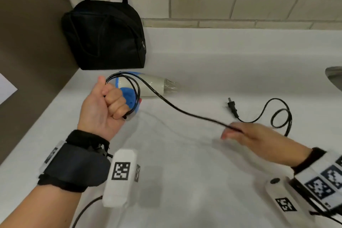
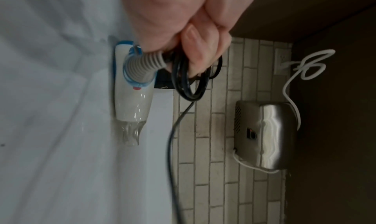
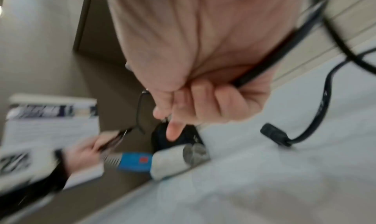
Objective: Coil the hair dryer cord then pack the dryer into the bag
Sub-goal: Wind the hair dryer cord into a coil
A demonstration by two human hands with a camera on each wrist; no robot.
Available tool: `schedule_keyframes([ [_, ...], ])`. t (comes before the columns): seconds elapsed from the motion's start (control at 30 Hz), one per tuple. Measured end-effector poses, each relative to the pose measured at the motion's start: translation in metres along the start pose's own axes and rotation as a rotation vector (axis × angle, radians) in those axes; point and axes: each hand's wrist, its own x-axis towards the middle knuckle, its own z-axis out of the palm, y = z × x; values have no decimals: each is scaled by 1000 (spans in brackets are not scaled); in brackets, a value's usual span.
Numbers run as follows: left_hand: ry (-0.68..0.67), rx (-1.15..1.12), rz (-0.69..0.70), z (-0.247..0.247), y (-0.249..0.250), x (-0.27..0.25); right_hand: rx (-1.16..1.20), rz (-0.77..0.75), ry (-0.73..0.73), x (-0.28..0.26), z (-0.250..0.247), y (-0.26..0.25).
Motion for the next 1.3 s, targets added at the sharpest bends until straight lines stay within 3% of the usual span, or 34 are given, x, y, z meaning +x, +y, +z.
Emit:
schedule_keyframes([
  [0.03,7,18,-2,0,-1,-1,172,-10,132,1,-7,2],
  [0.1,7,48,-3,4,-8,-2,335,-64,187,2,-11,-4],
  [0.23,2,130,9,17,-17,-6,335,-235,20,6,11,-21],
  [0.37,9,192,23,29,-21,-3,510,-219,-169,6,19,-26],
  [0.43,5,193,19,31,-21,-3,380,-256,-98,5,25,-29],
  [0.53,5,206,31,35,-23,-4,-55,-331,33,8,30,-41],
  [0.63,9,276,73,44,-30,-7,-208,-354,-38,15,33,-63],
  [0.7,-19,386,104,52,-39,-11,-208,-391,-85,18,32,-76],
  [0.83,-179,686,188,53,-61,-19,-110,-438,-37,25,22,-89],
  [1.0,-372,929,179,38,-67,-26,17,-345,33,32,11,-85],
  [1.13,-489,984,104,31,-66,-28,187,-278,175,39,-1,-77],
  [1.3,-478,812,-65,32,-59,-28,212,-245,257,50,-11,-70],
])
